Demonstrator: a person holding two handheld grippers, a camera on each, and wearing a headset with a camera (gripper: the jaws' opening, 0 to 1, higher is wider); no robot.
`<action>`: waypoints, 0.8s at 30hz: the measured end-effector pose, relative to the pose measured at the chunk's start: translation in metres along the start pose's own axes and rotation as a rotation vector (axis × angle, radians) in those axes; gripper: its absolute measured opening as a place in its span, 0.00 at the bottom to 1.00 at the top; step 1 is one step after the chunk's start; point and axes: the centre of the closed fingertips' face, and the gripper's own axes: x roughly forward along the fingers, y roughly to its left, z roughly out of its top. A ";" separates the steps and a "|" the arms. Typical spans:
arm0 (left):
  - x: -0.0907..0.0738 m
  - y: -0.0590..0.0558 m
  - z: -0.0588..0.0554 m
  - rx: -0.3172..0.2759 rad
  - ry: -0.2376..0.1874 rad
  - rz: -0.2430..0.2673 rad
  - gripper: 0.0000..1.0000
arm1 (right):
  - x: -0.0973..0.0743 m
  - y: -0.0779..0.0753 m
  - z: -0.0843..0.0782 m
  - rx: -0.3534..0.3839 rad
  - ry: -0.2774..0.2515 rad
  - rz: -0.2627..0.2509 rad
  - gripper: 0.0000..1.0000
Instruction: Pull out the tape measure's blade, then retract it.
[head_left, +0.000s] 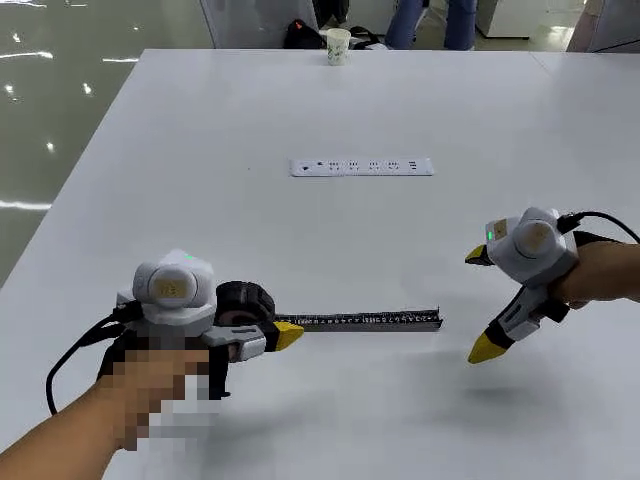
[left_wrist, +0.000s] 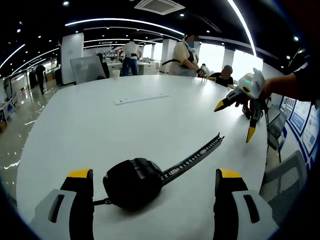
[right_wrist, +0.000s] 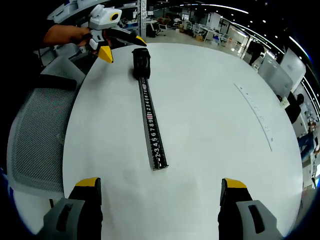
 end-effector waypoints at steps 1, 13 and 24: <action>0.001 0.001 0.001 -0.008 -0.007 0.009 0.99 | 0.001 -0.001 0.001 -0.005 0.001 0.003 0.99; 0.016 0.023 0.000 -0.113 -0.065 0.151 0.99 | 0.024 -0.007 0.005 -0.008 0.041 0.055 0.99; 0.025 0.030 -0.002 -0.126 -0.165 0.235 0.99 | 0.044 -0.011 -0.001 -0.014 0.068 0.078 0.99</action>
